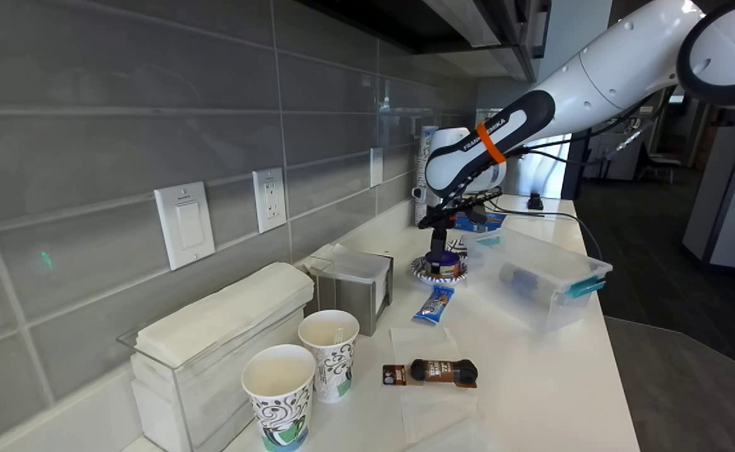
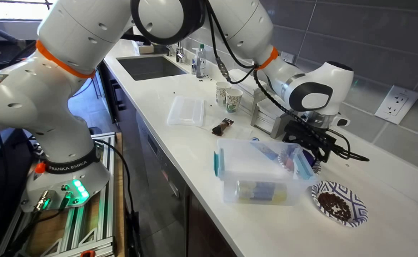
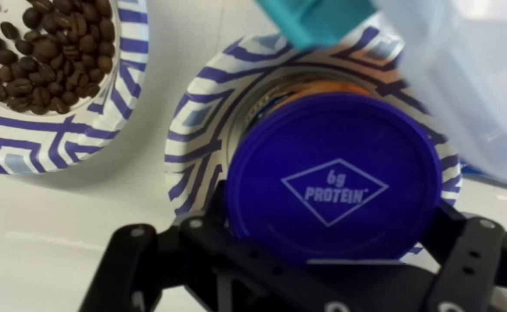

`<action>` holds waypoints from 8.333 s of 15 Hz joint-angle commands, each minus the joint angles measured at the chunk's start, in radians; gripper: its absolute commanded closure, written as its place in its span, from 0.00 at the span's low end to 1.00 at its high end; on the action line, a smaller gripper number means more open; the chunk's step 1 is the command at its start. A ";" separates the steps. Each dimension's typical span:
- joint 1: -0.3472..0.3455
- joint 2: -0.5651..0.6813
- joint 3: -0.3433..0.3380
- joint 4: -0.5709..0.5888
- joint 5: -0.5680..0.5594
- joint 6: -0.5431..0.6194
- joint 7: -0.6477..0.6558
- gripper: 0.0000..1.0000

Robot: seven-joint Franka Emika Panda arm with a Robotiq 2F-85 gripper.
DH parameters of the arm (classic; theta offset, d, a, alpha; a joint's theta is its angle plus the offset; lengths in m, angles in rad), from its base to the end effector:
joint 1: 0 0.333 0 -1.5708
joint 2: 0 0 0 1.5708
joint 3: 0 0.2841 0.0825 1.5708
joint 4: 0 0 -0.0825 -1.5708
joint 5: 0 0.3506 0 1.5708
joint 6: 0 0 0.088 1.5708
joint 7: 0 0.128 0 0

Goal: Move the tin out of the bowl and place it in the tote

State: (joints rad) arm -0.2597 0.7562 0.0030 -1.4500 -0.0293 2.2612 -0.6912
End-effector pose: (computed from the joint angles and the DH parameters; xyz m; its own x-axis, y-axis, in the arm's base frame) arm 0.6583 -0.1744 0.2184 0.8990 0.4369 0.0285 0.4352 -0.8989 0.0515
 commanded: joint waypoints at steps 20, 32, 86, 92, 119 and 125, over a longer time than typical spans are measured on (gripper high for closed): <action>0.044 -0.002 -0.023 0.116 -0.078 -0.152 0.101 0.29; 0.060 -0.058 -0.010 0.095 -0.074 -0.102 0.113 0.30; 0.044 -0.534 -0.176 -0.680 -0.019 0.222 0.520 0.31; 0.023 -0.505 -0.163 -0.680 0.057 0.263 0.437 0.31; 0.012 -0.511 -0.143 -0.671 0.084 0.248 0.362 0.00; 0.051 -0.642 -0.157 -0.686 0.003 0.117 0.437 0.00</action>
State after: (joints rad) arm -0.2316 0.1961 -0.1449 -2.1181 0.0255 2.4730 -0.3048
